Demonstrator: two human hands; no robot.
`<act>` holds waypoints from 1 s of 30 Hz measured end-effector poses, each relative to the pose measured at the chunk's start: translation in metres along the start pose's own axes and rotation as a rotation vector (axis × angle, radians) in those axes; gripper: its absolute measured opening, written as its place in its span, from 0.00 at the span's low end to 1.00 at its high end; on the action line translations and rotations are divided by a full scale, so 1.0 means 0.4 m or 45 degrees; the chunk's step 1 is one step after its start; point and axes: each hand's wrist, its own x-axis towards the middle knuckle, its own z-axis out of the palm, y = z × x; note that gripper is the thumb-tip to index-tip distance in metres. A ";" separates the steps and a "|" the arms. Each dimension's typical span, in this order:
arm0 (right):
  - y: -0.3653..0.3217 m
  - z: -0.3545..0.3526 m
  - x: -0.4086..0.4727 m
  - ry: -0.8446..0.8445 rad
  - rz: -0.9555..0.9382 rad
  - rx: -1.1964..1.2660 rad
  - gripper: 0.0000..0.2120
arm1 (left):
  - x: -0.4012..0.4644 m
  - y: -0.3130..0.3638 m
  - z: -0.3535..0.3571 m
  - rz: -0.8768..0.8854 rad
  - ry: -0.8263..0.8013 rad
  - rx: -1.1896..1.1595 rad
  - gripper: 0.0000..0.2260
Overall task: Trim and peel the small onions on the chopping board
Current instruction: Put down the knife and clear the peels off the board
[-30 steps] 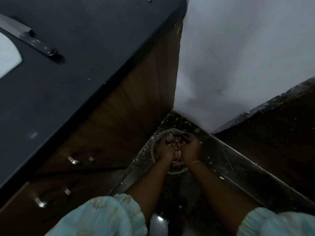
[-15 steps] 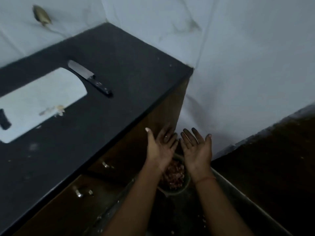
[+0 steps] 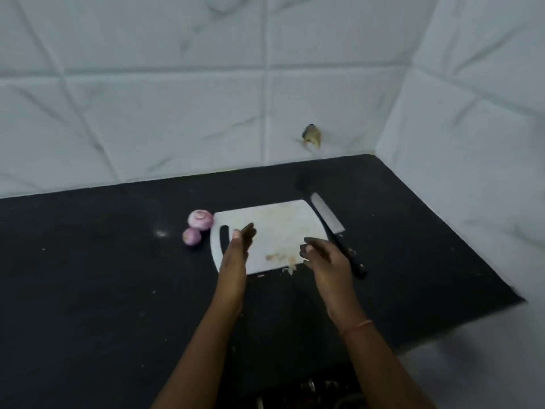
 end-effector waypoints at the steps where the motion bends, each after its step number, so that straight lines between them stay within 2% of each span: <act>1: 0.011 0.029 0.017 -0.048 -0.048 -0.183 0.08 | 0.030 -0.008 -0.038 0.019 0.050 0.053 0.21; 4: 0.049 0.092 0.069 -0.133 -0.220 -0.662 0.14 | 0.110 -0.058 -0.119 0.100 0.068 0.380 0.17; 7: 0.100 0.113 0.094 -0.204 -0.303 -0.949 0.21 | 0.149 -0.120 -0.141 0.157 -0.128 0.759 0.24; 10: 0.159 0.107 0.064 -0.447 -0.487 -1.121 0.26 | 0.155 -0.180 -0.143 0.325 -0.315 1.064 0.28; 12: 0.180 0.087 0.042 -0.576 -0.596 -1.080 0.26 | 0.150 -0.202 -0.142 0.418 -0.351 1.157 0.26; 13: 0.178 0.075 0.041 -0.570 -0.586 -0.991 0.25 | 0.153 -0.206 -0.142 0.441 -0.342 1.171 0.25; 16: 0.166 0.039 0.065 -0.283 -0.493 -0.811 0.22 | 0.158 -0.210 -0.144 0.480 -0.323 1.241 0.25; 18: 0.163 0.025 0.077 -0.075 -0.387 -0.832 0.23 | 0.157 -0.215 -0.140 0.506 -0.318 1.298 0.25; 19: 0.166 0.026 0.078 -0.058 -0.319 -0.911 0.25 | 0.156 -0.218 -0.139 0.521 -0.312 1.334 0.25; 20: 0.171 0.032 0.072 -0.089 -0.298 -1.037 0.27 | 0.154 -0.220 -0.136 0.532 -0.308 1.376 0.24; 22: 0.189 0.054 0.050 -0.272 -0.410 -1.261 0.31 | 0.145 -0.222 -0.135 0.561 -0.295 1.445 0.24; 23: 0.194 0.064 0.042 -0.385 -0.465 -1.240 0.31 | 0.141 -0.222 -0.133 0.579 -0.292 1.476 0.26; 25: 0.172 0.076 0.039 -0.578 -0.420 -0.981 0.29 | 0.133 -0.221 -0.130 0.636 -0.288 1.568 0.27; 27: 0.140 0.079 0.056 -0.588 -0.356 -0.664 0.28 | 0.124 -0.217 -0.122 0.649 -0.300 1.639 0.27; 29: 0.107 0.090 0.080 -0.528 -0.405 -0.590 0.27 | 0.122 -0.204 -0.111 0.640 -0.350 1.680 0.29; 30: 0.094 0.102 0.090 -0.535 -0.505 -0.671 0.25 | 0.124 -0.191 -0.106 0.652 -0.374 1.702 0.29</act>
